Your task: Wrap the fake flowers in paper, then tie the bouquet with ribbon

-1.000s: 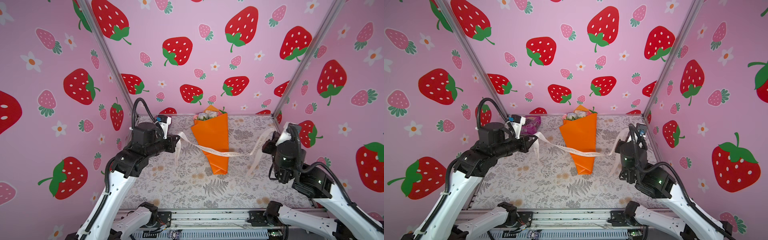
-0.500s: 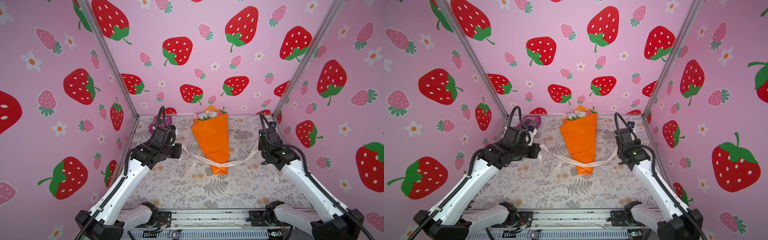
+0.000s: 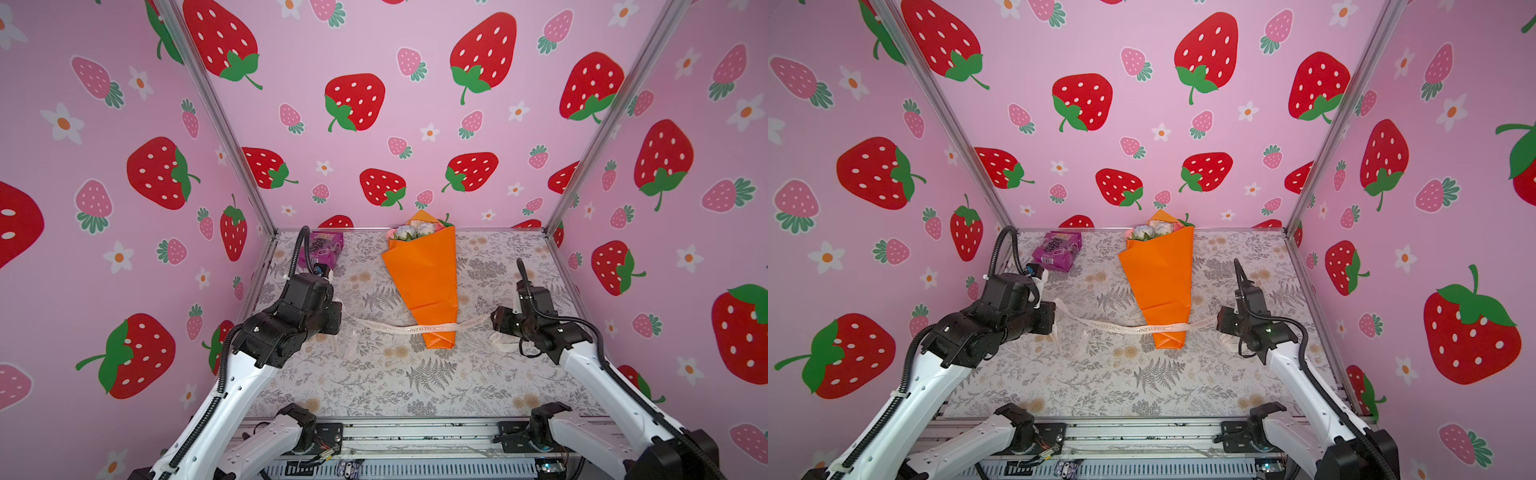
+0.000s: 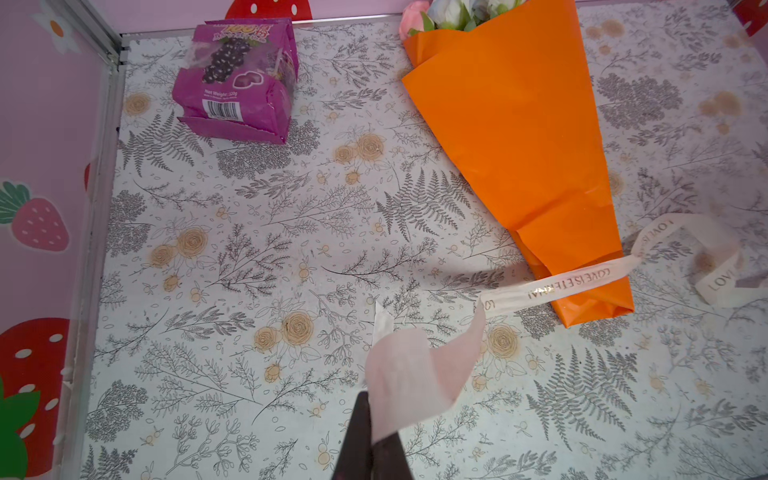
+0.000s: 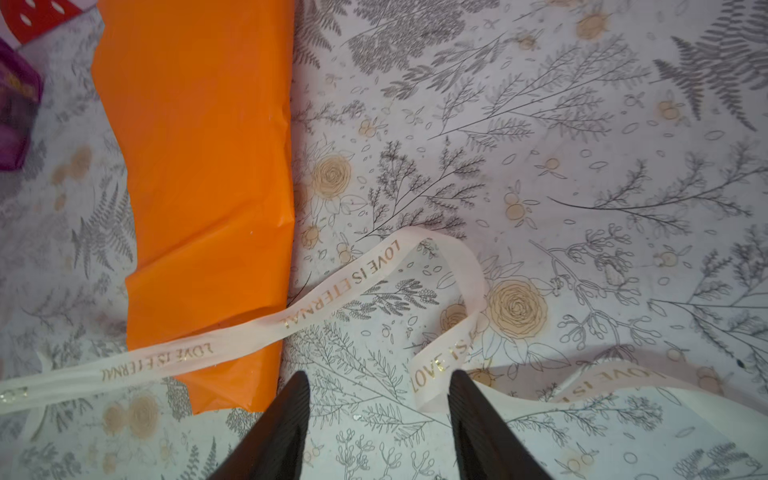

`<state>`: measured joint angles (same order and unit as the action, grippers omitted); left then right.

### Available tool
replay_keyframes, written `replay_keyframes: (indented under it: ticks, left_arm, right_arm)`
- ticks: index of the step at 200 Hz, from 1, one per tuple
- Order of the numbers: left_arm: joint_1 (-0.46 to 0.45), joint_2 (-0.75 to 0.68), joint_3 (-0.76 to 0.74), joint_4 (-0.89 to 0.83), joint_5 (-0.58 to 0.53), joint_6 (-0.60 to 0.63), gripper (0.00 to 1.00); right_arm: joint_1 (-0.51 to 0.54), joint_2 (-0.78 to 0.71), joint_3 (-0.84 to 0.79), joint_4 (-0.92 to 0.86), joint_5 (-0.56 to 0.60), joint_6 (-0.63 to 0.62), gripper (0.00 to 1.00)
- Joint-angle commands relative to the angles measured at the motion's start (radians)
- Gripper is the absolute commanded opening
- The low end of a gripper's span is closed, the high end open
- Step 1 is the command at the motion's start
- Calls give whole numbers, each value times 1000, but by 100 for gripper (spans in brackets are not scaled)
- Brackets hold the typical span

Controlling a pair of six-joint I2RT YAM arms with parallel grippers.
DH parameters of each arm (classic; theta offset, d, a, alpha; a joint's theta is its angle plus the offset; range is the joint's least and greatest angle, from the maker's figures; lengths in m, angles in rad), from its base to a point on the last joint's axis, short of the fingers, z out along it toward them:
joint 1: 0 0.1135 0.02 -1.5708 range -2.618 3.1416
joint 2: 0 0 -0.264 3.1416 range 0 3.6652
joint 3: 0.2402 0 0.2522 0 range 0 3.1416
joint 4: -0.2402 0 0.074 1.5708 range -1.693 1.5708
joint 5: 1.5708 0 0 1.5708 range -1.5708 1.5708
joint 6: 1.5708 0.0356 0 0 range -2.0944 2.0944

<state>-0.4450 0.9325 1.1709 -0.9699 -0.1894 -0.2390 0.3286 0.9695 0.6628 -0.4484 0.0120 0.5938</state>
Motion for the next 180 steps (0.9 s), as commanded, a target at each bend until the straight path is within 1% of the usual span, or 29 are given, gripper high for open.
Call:
replay_keyframes:
  ticks: [1,24,27,45,50,59,80,83,99,139,144,157,167,180]
  left_arm:
    - [5,-30,6,-27,-73,6,0]
    - [7,-58,2,-36,-107,9,0]
    - [6,-62,1,-37,-109,9,0]
    - [9,-73,-7,-41,-111,17,0]
    - [9,-75,-10,-42,-110,17,0]
    - [11,-74,-14,-41,-107,20,0]
    - [11,-67,-13,-40,-99,27,0]
    - [10,-66,-13,-40,-98,27,0]
    - [10,-64,-17,-34,-90,34,0]
    - [11,-74,-29,-27,-87,37,0]
    - [11,-76,-33,-21,-86,37,0]
    - [13,-78,-44,-10,-86,38,0]
    - [13,-75,-46,-10,-85,37,0]
    - [12,-71,-44,-13,-84,39,0]
  right_arm:
    - [-39,-26,-92,-9,0,144,56]
    - [-92,-51,-160,-16,31,223,55]
    - [-101,-82,-167,-17,33,232,54]
    - [-161,-122,-199,-14,92,245,54]
    - [-180,-126,-206,-11,111,248,56]
    - [-219,-123,-215,10,112,235,57]
    - [-318,-65,-216,62,64,176,57]
    - [-329,-31,-214,70,56,170,58]
    - [-374,54,-194,105,25,147,60]
    - [-374,224,-135,112,28,144,64]
    - [-372,238,-135,144,22,144,64]
    - [-362,281,-127,155,29,140,65]
    - [-353,311,-120,154,42,134,64]
    - [-335,337,-114,149,64,127,60]
